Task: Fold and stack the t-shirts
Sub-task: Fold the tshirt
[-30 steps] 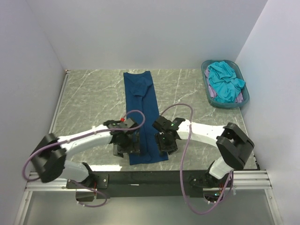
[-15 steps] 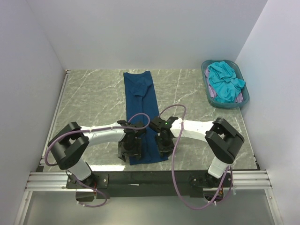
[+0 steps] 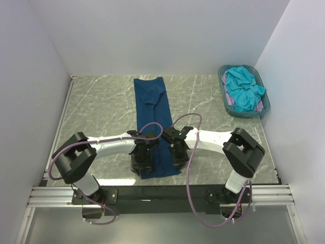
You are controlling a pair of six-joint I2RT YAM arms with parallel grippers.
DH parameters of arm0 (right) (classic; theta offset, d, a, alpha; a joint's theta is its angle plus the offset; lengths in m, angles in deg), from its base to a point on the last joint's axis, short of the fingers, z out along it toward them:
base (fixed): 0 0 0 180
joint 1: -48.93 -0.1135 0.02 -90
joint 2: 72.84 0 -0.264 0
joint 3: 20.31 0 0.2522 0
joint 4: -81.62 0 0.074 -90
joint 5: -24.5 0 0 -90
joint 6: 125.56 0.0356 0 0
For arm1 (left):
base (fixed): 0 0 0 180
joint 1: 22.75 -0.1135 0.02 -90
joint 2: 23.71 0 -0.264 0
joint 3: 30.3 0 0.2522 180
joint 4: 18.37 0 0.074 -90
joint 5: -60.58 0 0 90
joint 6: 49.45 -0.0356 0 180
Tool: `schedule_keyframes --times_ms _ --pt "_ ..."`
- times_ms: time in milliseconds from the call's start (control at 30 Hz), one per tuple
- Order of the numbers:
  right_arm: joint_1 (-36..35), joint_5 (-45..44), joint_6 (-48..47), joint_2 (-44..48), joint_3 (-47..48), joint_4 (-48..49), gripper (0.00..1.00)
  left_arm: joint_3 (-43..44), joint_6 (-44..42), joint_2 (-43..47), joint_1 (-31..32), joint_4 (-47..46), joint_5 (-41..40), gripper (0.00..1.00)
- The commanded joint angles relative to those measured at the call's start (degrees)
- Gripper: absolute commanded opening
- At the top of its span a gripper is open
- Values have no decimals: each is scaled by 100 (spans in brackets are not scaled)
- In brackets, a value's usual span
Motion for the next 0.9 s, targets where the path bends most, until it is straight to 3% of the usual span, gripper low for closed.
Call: schedule_keyframes --times_ms 0,33,67,167,567,867 --pt "-42 -208 23 213 68 0 0 81 -110 -52 18 -51 69 46" --pt "-42 -217 23 222 59 0 0 81 -110 -43 18 -51 61 43" --pt "-50 -217 23 222 77 0 0 89 -110 -43 18 -43 61 28" --pt "-33 -243 -39 249 138 -62 0 116 -67 62 18 19 -9 2" --pt "2 -67 -170 1119 199 -598 0 308 -215 1090 -87 529 122 1" --pt "836 -692 -706 575 1692 -414 0 1221 -1111 1004 -1879 -86 26 1"
